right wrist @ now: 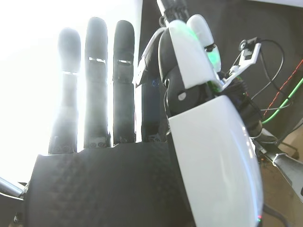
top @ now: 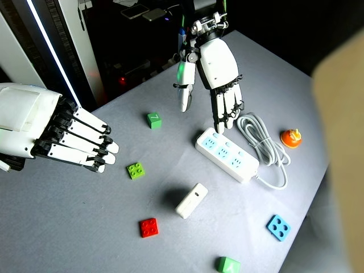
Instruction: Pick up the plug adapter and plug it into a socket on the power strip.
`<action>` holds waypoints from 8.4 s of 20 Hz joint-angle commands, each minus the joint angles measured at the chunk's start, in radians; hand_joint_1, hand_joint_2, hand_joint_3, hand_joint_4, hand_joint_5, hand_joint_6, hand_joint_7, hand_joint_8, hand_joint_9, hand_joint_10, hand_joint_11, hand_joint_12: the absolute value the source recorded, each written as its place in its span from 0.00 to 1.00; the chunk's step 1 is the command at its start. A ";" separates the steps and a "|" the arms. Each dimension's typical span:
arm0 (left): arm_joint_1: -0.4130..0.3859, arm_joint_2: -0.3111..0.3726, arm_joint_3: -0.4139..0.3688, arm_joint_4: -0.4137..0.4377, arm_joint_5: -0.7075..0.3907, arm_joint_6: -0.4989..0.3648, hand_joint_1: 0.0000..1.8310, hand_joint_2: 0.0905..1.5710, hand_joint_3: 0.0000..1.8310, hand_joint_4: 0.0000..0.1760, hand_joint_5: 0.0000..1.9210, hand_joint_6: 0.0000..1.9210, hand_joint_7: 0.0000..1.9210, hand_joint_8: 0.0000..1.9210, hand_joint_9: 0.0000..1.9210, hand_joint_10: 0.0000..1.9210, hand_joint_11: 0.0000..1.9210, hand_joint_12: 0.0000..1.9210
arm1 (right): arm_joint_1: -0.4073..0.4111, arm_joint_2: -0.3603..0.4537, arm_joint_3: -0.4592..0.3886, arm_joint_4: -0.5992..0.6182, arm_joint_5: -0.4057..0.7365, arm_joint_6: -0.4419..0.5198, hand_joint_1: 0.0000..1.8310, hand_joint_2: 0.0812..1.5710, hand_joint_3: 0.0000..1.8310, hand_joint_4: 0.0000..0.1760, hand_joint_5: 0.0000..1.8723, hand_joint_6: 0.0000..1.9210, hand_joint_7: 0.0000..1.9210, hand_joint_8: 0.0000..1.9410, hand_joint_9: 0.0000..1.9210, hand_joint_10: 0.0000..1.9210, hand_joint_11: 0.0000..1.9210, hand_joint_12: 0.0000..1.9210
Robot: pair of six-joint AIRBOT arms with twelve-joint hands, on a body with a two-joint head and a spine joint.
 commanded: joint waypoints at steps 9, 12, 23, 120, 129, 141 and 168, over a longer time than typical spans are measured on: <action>0.042 0.032 -0.040 0.016 -0.015 -0.020 0.00 0.77 0.00 0.00 0.10 0.00 0.08 0.00 0.09 0.00 0.00 0.32 | 0.004 0.005 0.008 -0.023 0.123 0.008 0.00 0.66 0.00 0.00 0.14 0.00 0.13 0.00 0.12 0.00 0.00 0.33; 0.054 0.032 -0.064 0.016 -0.012 -0.048 0.00 0.77 0.00 0.00 0.11 0.00 0.08 0.00 0.09 0.00 0.00 0.32 | 0.056 0.004 0.063 -0.023 0.060 0.040 0.00 0.66 0.00 0.00 0.14 0.00 0.14 0.00 0.13 0.00 0.00 0.35; 0.097 -0.077 -0.022 0.127 -0.011 -0.137 0.00 0.76 0.00 0.00 0.09 0.00 0.07 0.00 0.07 0.00 0.00 0.22 | 0.392 -0.108 0.339 -0.023 -0.439 0.339 0.37 0.70 0.00 0.00 0.12 0.00 0.11 0.00 0.10 0.00 0.00 0.32; 0.214 -0.184 0.063 0.280 -0.018 -0.196 0.00 0.72 0.00 0.00 0.03 0.00 0.03 0.01 0.03 0.01 0.03 0.02 | 0.466 -0.728 1.007 0.150 -0.807 0.323 0.67 0.74 0.00 0.00 0.40 0.60 0.51 0.60 0.47 0.47 0.30 0.74; 0.218 -0.184 0.063 0.280 -0.018 -0.196 0.00 0.72 0.00 0.00 0.02 0.01 0.03 0.01 0.03 0.01 0.02 0.02 | 0.509 -0.701 0.984 0.066 -0.797 0.292 0.67 0.72 0.00 0.00 0.44 0.56 0.51 0.59 0.45 0.48 0.27 0.73; 0.222 -0.185 0.063 0.280 -0.020 -0.203 0.00 0.72 0.00 0.00 0.01 0.00 0.02 0.00 0.03 0.00 0.01 0.02 | 0.693 -0.750 1.029 -0.129 -0.970 0.259 0.67 0.72 0.00 0.00 0.44 0.56 0.52 0.58 0.45 0.44 0.28 0.70; 0.227 -0.201 0.071 0.280 -0.020 -0.199 0.00 0.72 0.00 0.00 0.01 0.00 0.03 0.00 0.04 0.00 0.00 0.07 | 0.723 -1.152 1.357 -0.116 -0.935 0.273 0.67 0.72 0.00 0.00 0.44 0.56 0.53 0.56 0.45 0.45 0.28 0.70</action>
